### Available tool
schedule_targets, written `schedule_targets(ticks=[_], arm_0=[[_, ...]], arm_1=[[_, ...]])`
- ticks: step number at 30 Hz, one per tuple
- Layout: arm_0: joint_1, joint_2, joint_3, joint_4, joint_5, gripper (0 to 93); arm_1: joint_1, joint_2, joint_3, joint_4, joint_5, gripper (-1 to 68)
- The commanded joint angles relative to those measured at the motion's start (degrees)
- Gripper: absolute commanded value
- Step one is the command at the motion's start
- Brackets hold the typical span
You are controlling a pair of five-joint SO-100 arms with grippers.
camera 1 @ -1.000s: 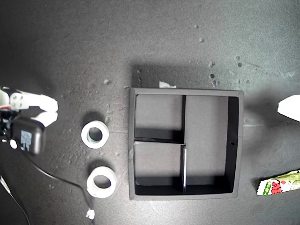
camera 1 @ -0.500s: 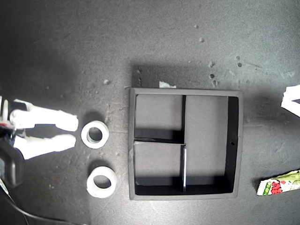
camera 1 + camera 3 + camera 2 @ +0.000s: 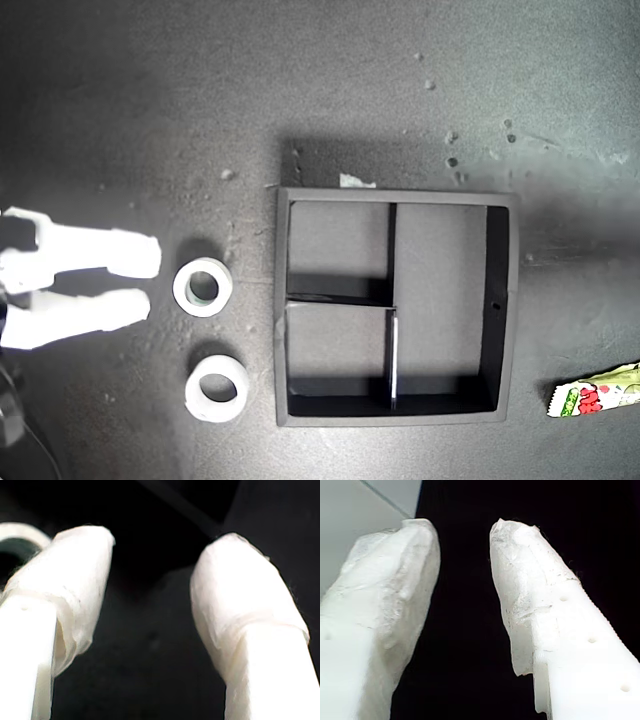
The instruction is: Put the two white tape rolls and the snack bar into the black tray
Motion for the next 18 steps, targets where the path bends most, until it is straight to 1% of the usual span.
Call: schedule_targets(ticks=[1, 4, 8, 13, 18], arm_0=[[2.2, -25.0, -20.3, 5.1, 0.5, 12.5], [2.8, -37.2, -25.9, 7.1, -1.5, 12.6], [4.0, -45.0, -25.8, 7.5, -6.9, 12.3], [6.4, -48.5, -23.7, 6.7, -11.2, 12.2], [8.0, -49.9, -23.1, 4.9, -13.5, 11.8]], arm_1=[[-1.7, -10.1, -21.7, 10.7, -3.9, 11.0], [-6.2, -25.1, -35.9, 18.5, -4.1, 11.9], [-12.1, -39.2, -47.7, 27.8, 0.9, 12.6], [-18.4, -40.9, -43.4, 31.2, 10.5, 12.4], [-21.2, -40.6, -39.8, 32.1, 14.6, 12.0]])
